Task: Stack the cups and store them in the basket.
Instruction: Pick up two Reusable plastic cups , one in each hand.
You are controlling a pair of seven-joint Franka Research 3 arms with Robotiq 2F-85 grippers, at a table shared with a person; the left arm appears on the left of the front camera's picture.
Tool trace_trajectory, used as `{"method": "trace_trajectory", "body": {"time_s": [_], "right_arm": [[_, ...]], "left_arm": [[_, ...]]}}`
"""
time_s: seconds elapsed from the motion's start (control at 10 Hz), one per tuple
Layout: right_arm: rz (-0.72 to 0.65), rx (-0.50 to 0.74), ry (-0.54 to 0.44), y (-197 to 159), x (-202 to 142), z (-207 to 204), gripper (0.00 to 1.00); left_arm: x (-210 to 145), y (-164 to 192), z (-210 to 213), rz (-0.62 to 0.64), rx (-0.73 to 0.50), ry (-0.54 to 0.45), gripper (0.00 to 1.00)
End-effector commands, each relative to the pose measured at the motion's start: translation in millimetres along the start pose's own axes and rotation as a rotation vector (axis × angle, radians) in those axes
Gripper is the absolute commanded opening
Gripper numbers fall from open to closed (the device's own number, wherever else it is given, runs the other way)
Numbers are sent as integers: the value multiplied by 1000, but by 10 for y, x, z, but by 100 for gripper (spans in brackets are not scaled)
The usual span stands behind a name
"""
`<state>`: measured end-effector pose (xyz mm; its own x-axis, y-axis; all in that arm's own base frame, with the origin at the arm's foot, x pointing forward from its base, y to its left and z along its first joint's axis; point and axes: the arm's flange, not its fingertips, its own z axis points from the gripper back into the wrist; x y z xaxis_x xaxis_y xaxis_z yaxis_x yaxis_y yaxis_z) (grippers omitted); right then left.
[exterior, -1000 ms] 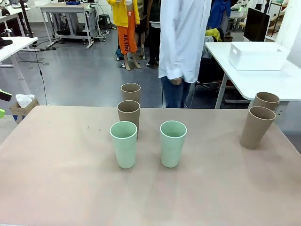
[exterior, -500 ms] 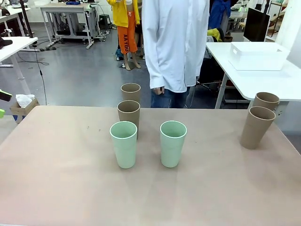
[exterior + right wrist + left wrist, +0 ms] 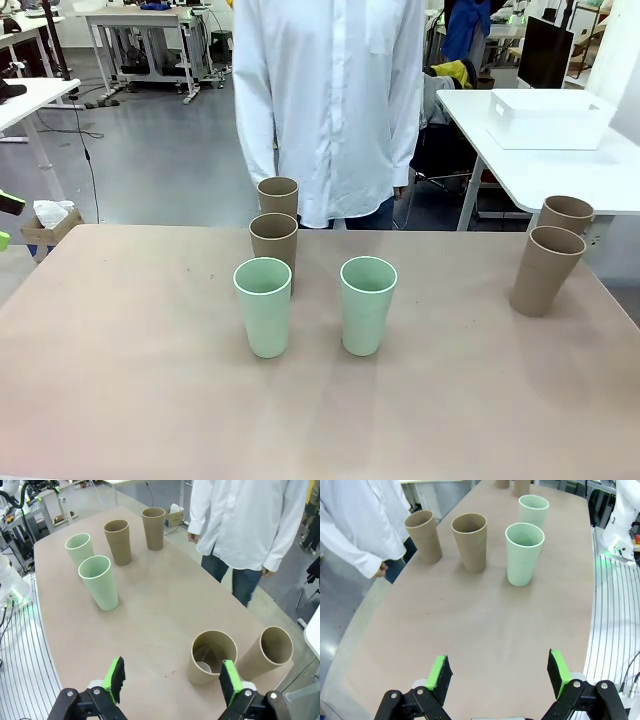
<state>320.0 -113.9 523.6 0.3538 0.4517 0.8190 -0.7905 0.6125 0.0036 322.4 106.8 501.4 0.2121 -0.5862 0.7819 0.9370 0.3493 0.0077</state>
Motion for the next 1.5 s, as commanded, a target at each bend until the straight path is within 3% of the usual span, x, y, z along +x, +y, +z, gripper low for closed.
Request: {"method": "trace_trajectory", "body": {"time_s": [0.0,1.4], "right_arm": [[20,7,-29,-36,7,15,100],[20,7,-29,-36,7,15,100]], "left_arm": [[11,15,6,-15,-7,-21,100],[11,15,6,-15,-7,-21,100]]}}
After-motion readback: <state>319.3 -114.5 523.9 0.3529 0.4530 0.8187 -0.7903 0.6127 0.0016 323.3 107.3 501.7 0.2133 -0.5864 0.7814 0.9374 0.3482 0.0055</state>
